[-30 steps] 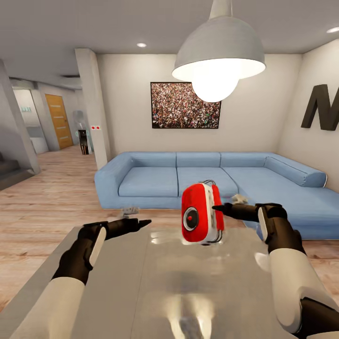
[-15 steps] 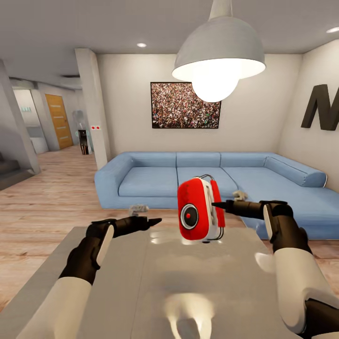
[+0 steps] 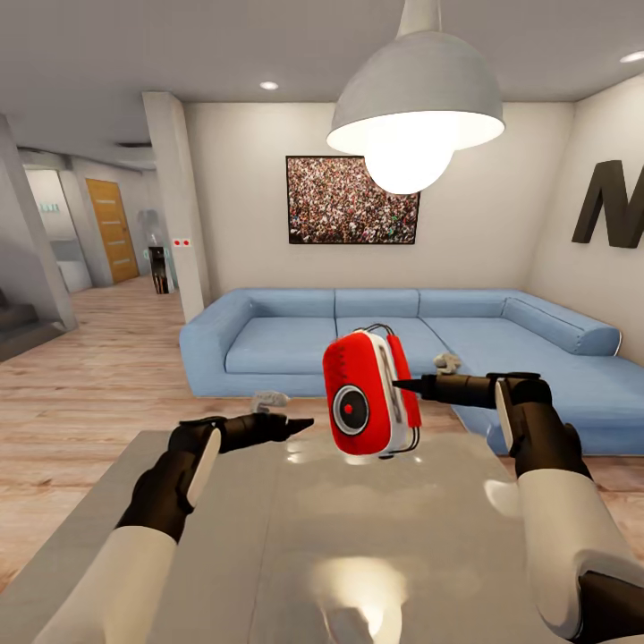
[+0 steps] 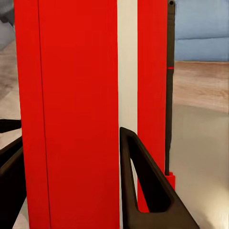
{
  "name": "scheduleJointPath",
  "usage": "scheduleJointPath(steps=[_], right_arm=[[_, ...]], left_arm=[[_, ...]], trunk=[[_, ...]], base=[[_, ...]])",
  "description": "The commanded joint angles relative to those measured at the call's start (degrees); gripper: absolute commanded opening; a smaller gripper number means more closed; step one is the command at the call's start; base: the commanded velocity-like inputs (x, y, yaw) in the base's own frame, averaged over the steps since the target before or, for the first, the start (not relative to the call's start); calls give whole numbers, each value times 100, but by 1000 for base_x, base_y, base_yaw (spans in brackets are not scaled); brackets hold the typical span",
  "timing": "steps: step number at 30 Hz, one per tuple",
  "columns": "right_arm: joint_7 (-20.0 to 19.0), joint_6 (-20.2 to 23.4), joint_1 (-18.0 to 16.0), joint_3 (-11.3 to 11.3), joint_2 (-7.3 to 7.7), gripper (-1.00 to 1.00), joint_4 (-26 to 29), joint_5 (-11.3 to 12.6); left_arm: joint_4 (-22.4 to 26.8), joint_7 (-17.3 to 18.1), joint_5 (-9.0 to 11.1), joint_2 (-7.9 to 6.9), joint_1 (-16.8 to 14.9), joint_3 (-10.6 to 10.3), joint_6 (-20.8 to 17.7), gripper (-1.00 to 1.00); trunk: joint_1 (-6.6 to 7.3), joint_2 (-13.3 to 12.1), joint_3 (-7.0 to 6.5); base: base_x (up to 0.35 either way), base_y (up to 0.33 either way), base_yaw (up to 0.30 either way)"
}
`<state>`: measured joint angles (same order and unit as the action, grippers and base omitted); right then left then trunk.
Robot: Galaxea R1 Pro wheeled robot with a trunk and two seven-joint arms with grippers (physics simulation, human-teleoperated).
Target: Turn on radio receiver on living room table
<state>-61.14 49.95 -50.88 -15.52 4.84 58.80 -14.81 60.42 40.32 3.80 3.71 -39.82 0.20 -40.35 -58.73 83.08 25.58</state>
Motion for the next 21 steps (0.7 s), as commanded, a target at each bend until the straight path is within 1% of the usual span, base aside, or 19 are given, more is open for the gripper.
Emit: scheduleJointPath(steps=[1,5,10,16,21], right_arm=[[-22,14,-1,-1,0,-100,14,39],[-142,18,-1,8,0,-100,119,39],[-267,23,-1,12,5,-100,176,39],[-318,24,-1,13,8,-100,191,39],[-326,24,-1,17,6,-100,193,39]], left_arm=[[-1,0,-1,0,0,-27,0,100],[3,2,-1,-1,0,-200,0,100],[4,2,-2,-2,0,-273,0,100],[19,2,-2,4,0,-301,-7,100],[37,2,-2,7,0,-404,-8,100]], trunk=[[0,0,0],[0,0,0],[0,0,0],[0,0,0],[0,0,0]], base=[[0,0,0],[0,0,0],[0,0,0],[0,0,0],[0,0,0]])
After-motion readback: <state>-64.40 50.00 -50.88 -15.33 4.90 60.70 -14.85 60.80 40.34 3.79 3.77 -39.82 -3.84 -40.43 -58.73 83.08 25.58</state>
